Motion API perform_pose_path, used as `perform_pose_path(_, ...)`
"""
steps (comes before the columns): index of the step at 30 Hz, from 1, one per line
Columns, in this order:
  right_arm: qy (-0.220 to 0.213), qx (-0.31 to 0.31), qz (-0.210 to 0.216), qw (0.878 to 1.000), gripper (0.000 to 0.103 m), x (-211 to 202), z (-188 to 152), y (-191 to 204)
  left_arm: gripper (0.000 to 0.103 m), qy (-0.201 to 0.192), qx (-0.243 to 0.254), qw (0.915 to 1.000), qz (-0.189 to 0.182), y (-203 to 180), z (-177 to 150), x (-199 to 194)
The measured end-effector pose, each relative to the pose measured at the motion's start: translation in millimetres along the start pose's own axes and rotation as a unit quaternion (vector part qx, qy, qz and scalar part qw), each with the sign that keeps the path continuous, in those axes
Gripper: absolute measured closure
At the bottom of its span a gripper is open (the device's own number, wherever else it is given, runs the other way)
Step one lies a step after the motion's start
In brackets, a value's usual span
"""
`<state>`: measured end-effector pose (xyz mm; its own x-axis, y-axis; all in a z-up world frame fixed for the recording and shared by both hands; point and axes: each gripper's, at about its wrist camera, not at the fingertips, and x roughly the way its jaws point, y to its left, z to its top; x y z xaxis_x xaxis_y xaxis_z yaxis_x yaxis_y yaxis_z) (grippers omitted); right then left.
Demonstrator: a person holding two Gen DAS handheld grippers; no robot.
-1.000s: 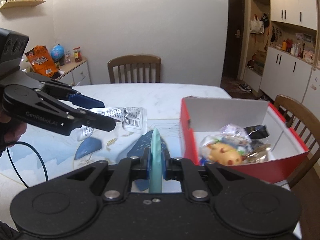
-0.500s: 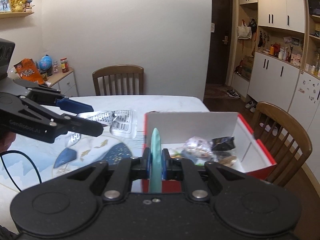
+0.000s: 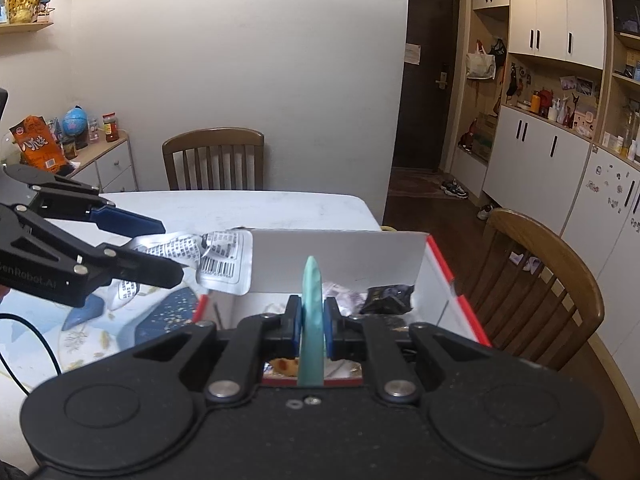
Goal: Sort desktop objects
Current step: 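Carry the green stick and silver sachet over the red shoebox, then lower the sachet and green stick into the shoebox and open both tools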
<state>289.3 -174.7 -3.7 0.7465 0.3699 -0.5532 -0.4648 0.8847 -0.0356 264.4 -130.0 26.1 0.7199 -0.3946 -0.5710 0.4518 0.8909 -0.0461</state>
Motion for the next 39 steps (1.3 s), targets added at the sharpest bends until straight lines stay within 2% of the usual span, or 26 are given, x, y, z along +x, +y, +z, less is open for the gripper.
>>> perform_pose_path(15, 0.010, 0.014, -0.004, 1.000, 0.093, 40.1, 12.6, -64.3, 0.050, 0.033, -0.002, 0.9991, 0.027, -15.3, 18.7, 67.2)
perform_pose_path(21, 0.029, 0.025, 0.006, 0.999, 0.092, 60.4, 9.2, -79.7, 0.050, 0.055, 0.002, 0.9975, 0.045, -18.5, 19.3, 96.4)
perform_pose_path(29, 0.057, 0.027, 0.017, 0.998, 0.092, 92.2, 5.0, -84.3, 0.050, 0.082, 0.006, 0.9946, 0.062, -18.1, 19.9, 128.8)
perform_pose_path(39, 0.087, 0.045, 0.030, 0.995, 0.092, 117.4, -1.3, -89.1, 0.050, 0.103, -0.007, 0.9916, 0.078, -9.9, 17.8, 148.6)
